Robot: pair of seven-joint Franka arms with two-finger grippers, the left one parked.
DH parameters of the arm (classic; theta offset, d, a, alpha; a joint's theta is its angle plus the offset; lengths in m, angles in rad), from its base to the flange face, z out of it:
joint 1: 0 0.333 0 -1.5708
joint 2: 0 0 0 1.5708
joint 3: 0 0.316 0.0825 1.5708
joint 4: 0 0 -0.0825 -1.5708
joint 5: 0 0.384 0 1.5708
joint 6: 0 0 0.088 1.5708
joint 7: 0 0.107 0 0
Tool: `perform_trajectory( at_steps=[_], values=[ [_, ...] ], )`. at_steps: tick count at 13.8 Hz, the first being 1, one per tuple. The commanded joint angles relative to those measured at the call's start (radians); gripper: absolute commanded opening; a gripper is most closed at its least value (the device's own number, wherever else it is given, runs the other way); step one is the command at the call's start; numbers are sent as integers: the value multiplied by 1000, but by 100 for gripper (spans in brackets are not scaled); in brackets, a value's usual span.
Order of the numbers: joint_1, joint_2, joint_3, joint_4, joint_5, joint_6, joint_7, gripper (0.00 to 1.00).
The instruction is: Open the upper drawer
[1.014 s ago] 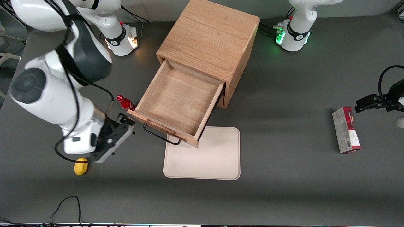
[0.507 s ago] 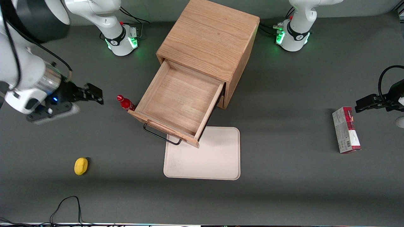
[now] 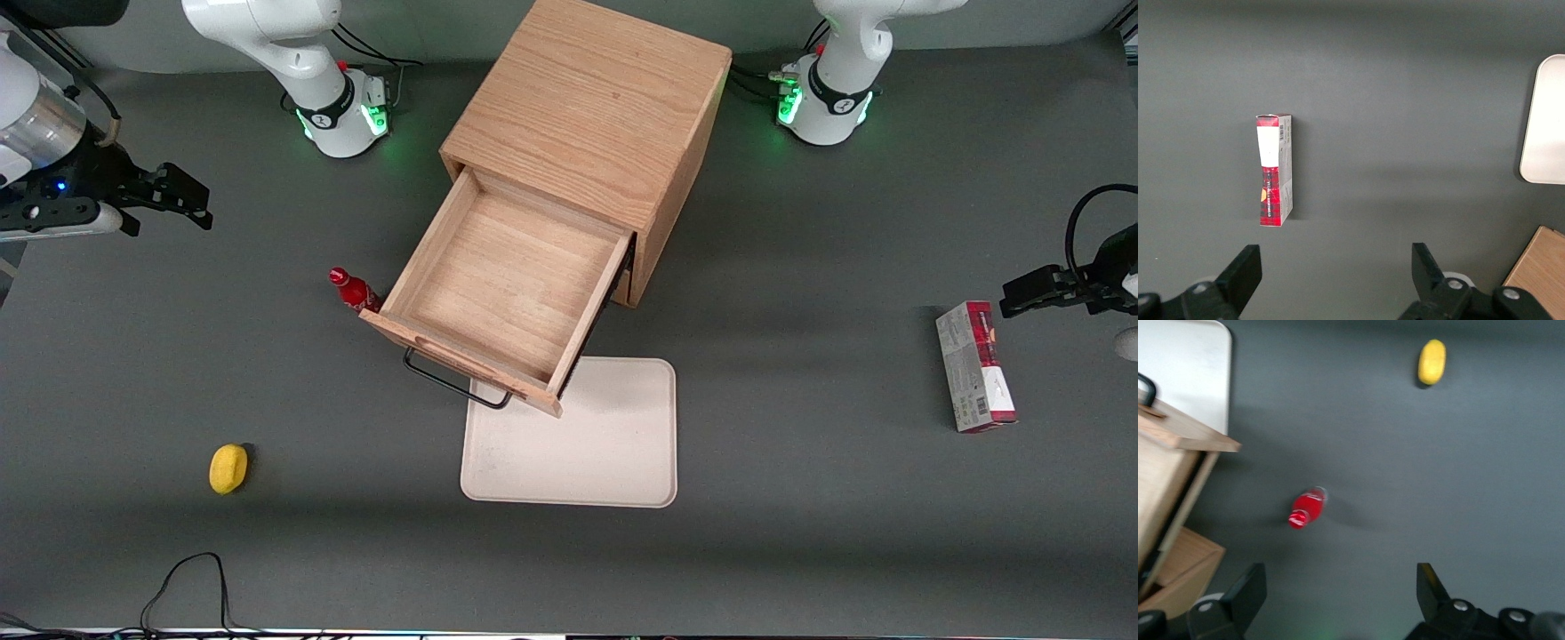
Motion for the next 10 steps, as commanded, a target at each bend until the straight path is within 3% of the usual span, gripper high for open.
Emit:
perform_trajectory(
  at_steps=[1, 5, 7, 10],
  values=[
    [8, 27, -2, -6, -31, 1, -20, 100],
    [8, 28, -2, 41, 21, -8, 134, 100],
    [10, 10, -8, 41, 61, -8, 137, 100],
    [10, 14, -7, 72, 63, -19, 139, 100]
  ],
)
